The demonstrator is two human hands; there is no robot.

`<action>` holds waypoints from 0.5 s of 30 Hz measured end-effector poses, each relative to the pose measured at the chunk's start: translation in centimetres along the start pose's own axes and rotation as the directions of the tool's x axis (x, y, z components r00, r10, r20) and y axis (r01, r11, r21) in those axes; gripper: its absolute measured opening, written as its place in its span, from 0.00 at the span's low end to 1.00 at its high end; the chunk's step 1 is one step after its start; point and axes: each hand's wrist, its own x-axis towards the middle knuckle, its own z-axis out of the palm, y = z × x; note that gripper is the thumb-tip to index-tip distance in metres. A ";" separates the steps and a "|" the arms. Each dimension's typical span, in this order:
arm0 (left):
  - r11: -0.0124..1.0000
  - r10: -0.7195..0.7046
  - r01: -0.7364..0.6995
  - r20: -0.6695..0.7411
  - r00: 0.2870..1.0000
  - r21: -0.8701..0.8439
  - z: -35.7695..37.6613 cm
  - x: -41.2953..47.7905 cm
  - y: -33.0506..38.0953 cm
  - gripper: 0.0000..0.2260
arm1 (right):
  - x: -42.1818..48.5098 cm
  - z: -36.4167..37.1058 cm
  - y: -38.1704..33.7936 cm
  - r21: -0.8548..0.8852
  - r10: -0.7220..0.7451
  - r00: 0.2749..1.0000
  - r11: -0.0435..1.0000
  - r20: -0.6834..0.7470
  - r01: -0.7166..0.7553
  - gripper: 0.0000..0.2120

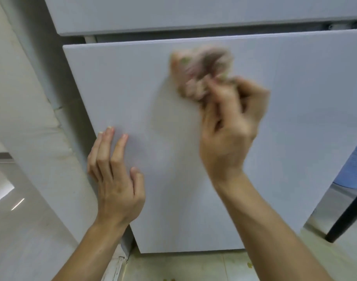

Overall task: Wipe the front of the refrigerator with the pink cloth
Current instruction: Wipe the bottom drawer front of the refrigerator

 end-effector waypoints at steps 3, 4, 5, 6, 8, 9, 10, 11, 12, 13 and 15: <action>1.000 -0.008 0.007 0.015 1.000 0.014 -0.1 0.0 -0.8 0.36 | -8.1 -0.6 -0.7 0.110 -0.256 0.903 0.966 0.346 0.232 0.12; 1.000 0.003 -0.004 0.045 0.999 0.026 -0.1 -0.2 -0.7 0.37 | -11.4 -1.7 0.2 0.119 -0.359 0.827 0.932 0.432 0.342 0.13; 0.999 0.017 -0.021 0.090 0.996 0.044 -0.1 -0.7 -0.4 0.39 | -14.3 -3.1 1.5 0.139 -0.404 0.761 0.910 0.508 0.391 0.12; 0.997 0.035 -0.043 0.132 0.991 0.060 0.0 -1.1 -0.2 0.41 | -16.5 -4.6 2.9 0.147 -0.415 0.712 0.901 0.566 0.409 0.12; 0.996 0.048 -0.060 0.173 0.984 0.067 0.0 -2.0 0.1 0.42 | -18.6 -7.0 5.0 0.124 -0.401 0.649 0.894 0.646 0.430 0.12; 0.996 0.044 -0.056 0.172 0.984 0.067 0.0 -2.2 0.2 0.41 | -18.5 -7.9 5.6 0.105 -0.387 0.634 0.894 0.670 0.435 0.11; 0.996 0.040 -0.053 0.162 0.986 0.072 0.0 -2.0 0.2 0.40 | -18.0 -8.3 6.0 0.076 -0.368 0.646 0.898 0.669 0.433 0.10; 0.995 0.040 -0.053 0.148 0.988 0.082 0.1 -1.9 0.3 0.39 | -16.5 -8.7 6.1 0.023 -0.303 0.693 0.924 0.654 0.381 0.07; 0.994 0.046 -0.058 0.131 0.990 0.091 0.0 -1.6 0.3 0.39 | -14.5 -8.9 5.6 -0.015 -0.199 0.729 0.961 0.655 0.275 0.05; 0.994 0.054 -0.064 0.114 0.992 0.093 0.2 -1.3 0.5 0.38 | -12.5 -9.1 5.6 -0.043 -0.121 0.746 0.980 0.654 0.197 0.04; 0.994 0.061 -0.067 0.079 0.995 0.087 0.6 -0.7 0.9 0.37 | -7.8 -9.7 5.9 -0.193 0.011 0.847 0.975 0.532 0.109 0.04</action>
